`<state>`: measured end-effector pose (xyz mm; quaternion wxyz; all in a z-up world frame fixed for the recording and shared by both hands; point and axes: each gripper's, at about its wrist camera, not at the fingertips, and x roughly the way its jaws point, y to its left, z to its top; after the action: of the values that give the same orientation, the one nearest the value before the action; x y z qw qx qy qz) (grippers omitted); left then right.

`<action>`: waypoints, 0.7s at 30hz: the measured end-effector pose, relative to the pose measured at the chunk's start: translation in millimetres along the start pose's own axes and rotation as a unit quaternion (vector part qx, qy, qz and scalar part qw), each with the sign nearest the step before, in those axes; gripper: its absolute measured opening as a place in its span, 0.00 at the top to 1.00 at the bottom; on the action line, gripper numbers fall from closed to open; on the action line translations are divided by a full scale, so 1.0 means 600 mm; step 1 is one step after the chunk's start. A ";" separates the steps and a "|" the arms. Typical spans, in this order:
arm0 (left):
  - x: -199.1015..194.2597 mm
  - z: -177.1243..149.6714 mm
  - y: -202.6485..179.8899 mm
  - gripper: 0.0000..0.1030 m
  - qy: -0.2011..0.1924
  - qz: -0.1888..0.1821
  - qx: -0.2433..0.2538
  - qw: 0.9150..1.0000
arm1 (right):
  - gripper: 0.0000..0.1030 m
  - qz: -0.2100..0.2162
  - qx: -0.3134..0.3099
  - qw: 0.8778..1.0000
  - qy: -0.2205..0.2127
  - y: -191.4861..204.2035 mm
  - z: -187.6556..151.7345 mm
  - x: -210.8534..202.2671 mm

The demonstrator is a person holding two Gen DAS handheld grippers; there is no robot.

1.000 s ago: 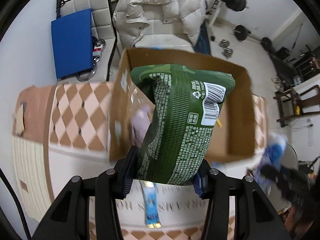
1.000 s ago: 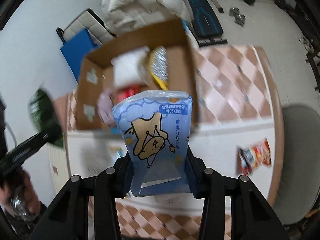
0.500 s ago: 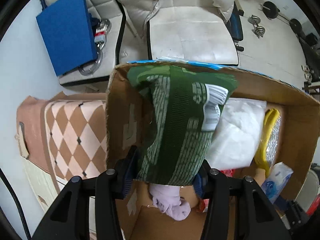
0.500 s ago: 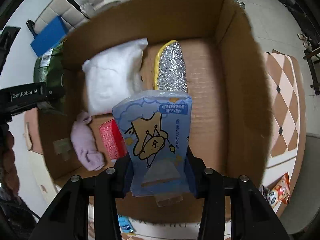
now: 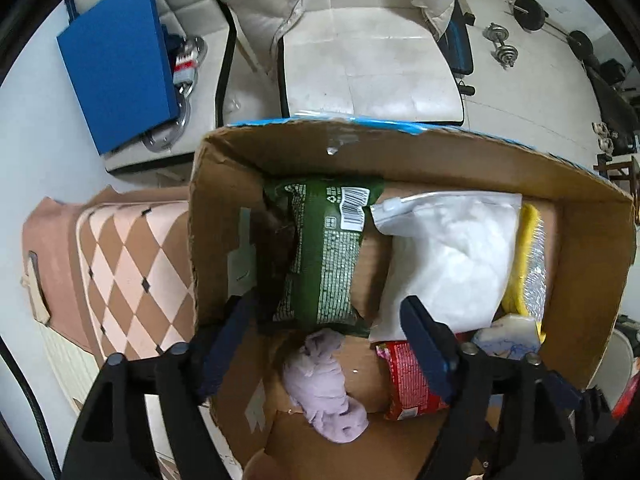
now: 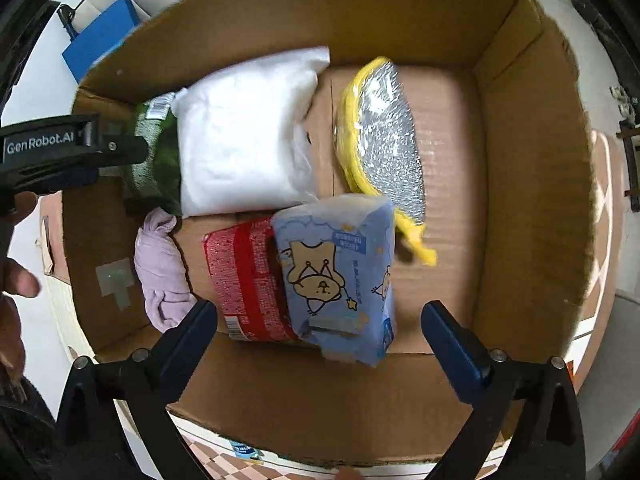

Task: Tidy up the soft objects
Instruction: 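Carry both packets into the box and open both tools, then withdraw both tools from the box toward the last items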

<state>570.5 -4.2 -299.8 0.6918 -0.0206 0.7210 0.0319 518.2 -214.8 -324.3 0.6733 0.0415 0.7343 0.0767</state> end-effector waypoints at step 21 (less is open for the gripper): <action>-0.187 -0.250 -0.002 0.03 -0.188 -0.023 -0.028 0.982 | 0.00 -0.064 -0.025 0.983 -0.169 0.006 -0.121 -0.164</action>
<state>426.1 -18.4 -181.5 0.8146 -0.0501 0.5765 0.0398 454.7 -231.6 -221.0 0.7920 -0.0094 0.6089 0.0436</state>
